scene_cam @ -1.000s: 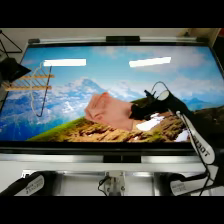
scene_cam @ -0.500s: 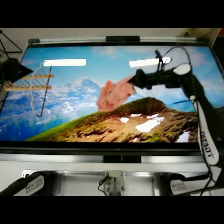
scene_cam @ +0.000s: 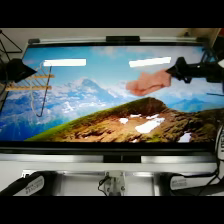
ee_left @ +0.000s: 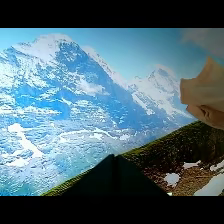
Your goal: Fold the shirts.
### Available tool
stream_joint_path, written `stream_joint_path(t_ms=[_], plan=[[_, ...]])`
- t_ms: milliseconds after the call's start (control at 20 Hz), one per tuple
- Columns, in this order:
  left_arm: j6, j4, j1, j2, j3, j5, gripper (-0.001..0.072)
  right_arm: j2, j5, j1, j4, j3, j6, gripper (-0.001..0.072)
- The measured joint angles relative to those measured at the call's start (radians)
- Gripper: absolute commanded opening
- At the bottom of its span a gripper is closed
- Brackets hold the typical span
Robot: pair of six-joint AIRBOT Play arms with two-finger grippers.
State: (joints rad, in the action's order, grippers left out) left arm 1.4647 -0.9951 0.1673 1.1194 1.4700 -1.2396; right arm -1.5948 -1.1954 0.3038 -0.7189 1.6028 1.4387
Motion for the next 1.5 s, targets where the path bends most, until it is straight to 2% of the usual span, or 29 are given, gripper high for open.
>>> stream_joint_path(t_ms=[200, 600, 900, 1150, 1500], plan=[[0.006, 0.0, -0.002, 0.001, 0.0, 0.0, 0.0028, 0.002, -0.034, 0.123, -0.097, 0.004, 0.025, 0.0073], [0.007, 0.0, -0.002, 0.001, 0.0, -0.003, 0.0028, 0.013, -0.158, 0.337, -0.47, 0.005, 0.108, 0.0074], [0.007, 0.0, -0.002, 0.001, 0.0, -0.005, 0.0028, 0.02, -0.323, 0.524, -0.649, -0.008, 0.117, 0.0073], [0.007, 0.0, -0.002, 0.001, 0.0, -0.006, 0.0028, 0.121, -0.365, 0.65, -0.69, -0.246, 0.117, 0.0074], [0.007, 0.0, -0.002, 0.002, 0.0, -0.008, 0.0028, 0.277, -0.272, 0.705, -0.778, -0.596, 0.094, 0.0075]])
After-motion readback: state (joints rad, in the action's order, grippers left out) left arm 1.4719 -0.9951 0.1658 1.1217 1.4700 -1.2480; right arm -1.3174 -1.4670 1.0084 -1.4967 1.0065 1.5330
